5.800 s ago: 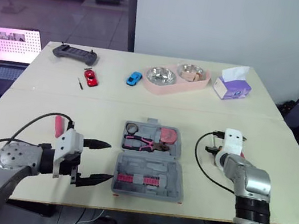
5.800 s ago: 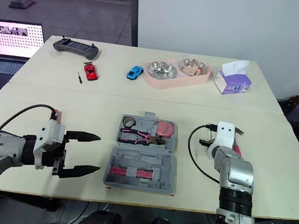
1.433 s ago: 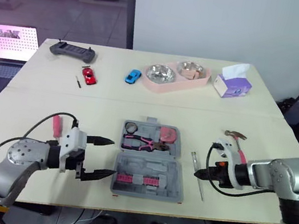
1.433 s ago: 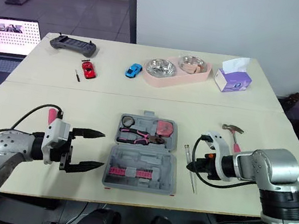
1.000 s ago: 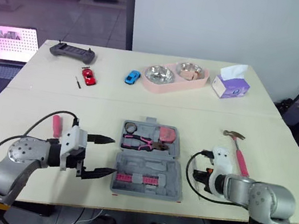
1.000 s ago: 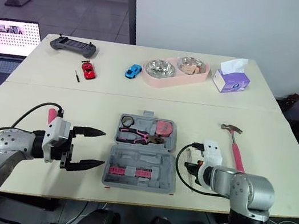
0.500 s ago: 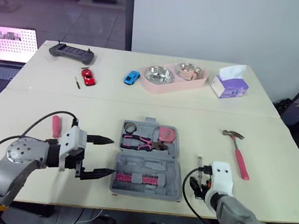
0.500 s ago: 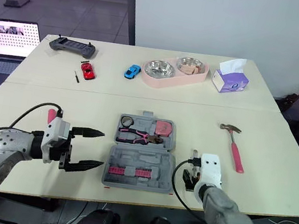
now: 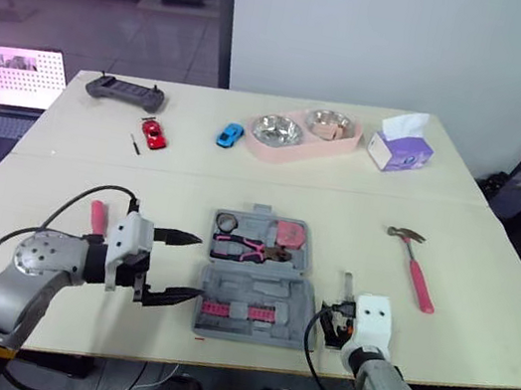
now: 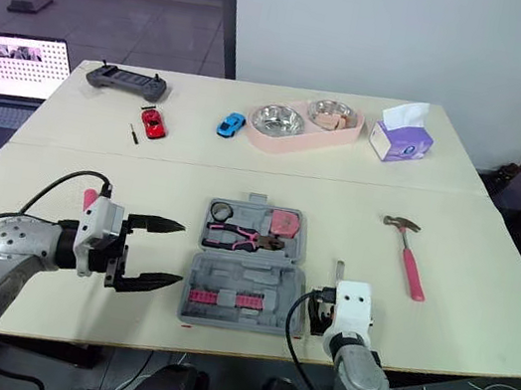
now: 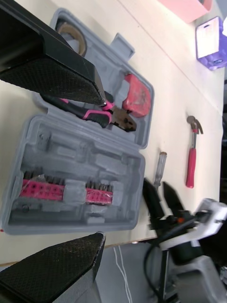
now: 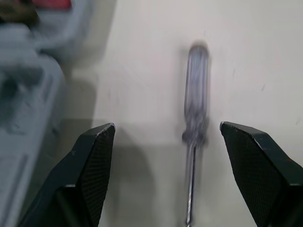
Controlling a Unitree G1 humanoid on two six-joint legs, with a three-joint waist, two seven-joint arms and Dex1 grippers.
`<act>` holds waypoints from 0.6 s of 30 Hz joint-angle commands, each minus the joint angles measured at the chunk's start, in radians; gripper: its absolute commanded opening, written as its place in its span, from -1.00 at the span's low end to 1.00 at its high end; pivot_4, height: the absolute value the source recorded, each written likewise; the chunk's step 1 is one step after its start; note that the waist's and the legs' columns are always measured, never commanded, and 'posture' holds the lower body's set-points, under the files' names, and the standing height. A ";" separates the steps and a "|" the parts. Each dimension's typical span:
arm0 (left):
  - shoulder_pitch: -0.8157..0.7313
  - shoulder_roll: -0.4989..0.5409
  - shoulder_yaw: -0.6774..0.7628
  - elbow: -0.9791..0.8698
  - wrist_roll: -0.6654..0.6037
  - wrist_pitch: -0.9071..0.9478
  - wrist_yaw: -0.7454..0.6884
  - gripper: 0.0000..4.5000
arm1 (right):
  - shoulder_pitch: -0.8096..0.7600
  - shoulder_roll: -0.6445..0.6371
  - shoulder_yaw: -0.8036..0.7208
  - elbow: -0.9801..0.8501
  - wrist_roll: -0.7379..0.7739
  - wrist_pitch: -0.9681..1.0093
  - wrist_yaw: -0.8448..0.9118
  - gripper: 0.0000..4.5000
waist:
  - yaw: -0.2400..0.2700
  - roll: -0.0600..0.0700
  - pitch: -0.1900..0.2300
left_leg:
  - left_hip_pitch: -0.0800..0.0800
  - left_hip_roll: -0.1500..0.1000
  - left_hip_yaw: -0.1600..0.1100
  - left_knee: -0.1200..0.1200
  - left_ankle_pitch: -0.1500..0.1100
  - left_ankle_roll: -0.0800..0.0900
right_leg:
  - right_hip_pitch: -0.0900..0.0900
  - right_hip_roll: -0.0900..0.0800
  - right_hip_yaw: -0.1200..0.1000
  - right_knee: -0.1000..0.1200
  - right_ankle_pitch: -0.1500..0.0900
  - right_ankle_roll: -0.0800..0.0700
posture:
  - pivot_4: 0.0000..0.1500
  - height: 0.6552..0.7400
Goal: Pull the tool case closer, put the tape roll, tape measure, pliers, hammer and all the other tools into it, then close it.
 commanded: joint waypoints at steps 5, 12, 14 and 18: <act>-0.008 0.008 0.019 -0.012 -0.019 0.004 -0.003 1.00 | 0.010 0.019 -0.020 -0.014 -0.012 -0.001 -0.002 0.06 | 0.002 0.000 0.000 | 0.000 0.000 0.000 0.000 0.000 0.000 | 0.000 0.000 0.000 0.000 0.000 0.000 | 1.00 1.00; -0.001 0.011 0.020 -0.019 -0.017 0.008 -0.001 1.00 | -0.008 0.015 -0.035 -0.005 -0.017 0.004 -0.003 -0.97 | 0.001 0.000 0.000 | 0.000 0.000 0.000 0.000 0.000 0.000 | 0.000 0.000 0.000 0.000 0.000 0.000 | 1.00 1.00; 0.000 0.011 0.021 -0.019 -0.017 0.008 0.001 1.00 | -0.015 0.010 -0.041 -0.004 -0.017 0.007 0.000 -0.97 | 0.001 0.000 0.000 | 0.000 0.000 0.000 0.000 0.000 0.000 | 0.000 0.000 0.000 0.000 0.000 0.000 | 1.00 1.00; -0.003 0.009 0.024 -0.013 -0.016 0.009 0.006 1.00 | -0.037 -0.054 -0.019 -0.043 -0.054 -0.015 0.044 -0.97 | 0.001 0.000 0.000 | 0.000 0.000 0.000 0.000 0.000 0.000 | 0.000 0.000 0.000 0.001 0.000 0.000 | 1.00 1.00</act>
